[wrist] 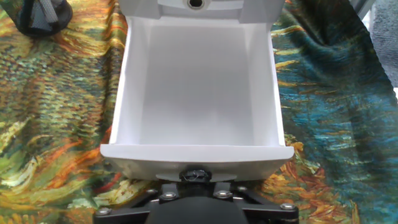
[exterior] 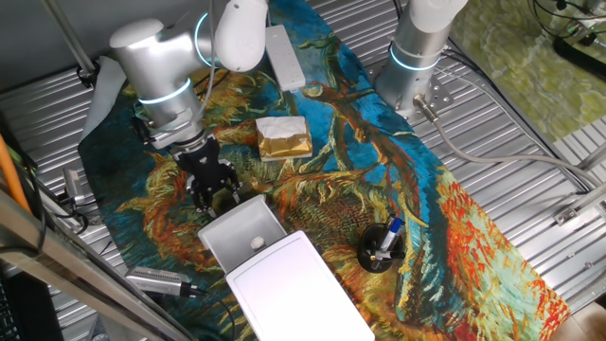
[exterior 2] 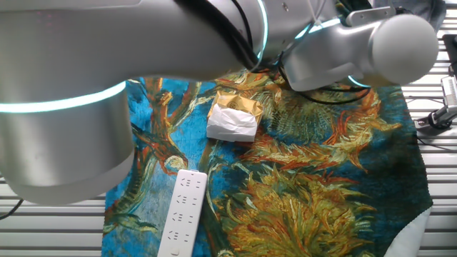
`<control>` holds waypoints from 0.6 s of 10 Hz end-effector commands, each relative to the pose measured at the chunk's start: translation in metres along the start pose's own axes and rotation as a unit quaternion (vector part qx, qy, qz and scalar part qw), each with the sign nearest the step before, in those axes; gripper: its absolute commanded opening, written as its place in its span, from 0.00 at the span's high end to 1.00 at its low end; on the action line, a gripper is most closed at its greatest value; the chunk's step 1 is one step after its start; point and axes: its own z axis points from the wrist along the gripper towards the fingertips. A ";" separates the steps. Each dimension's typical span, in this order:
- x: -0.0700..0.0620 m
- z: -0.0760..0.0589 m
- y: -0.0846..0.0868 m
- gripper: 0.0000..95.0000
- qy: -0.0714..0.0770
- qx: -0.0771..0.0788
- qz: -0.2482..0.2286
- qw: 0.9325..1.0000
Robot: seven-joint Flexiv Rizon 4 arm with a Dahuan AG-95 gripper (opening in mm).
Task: Grasp the handle and open the drawer
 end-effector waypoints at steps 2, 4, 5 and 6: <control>0.000 -0.002 -0.014 0.20 0.008 -0.002 -0.004 1.000; -0.007 -0.004 -0.020 0.20 0.013 -0.005 -0.004 1.000; -0.012 -0.005 -0.023 0.20 0.019 -0.006 -0.005 1.000; -0.014 -0.005 -0.024 0.20 0.022 -0.007 -0.005 1.000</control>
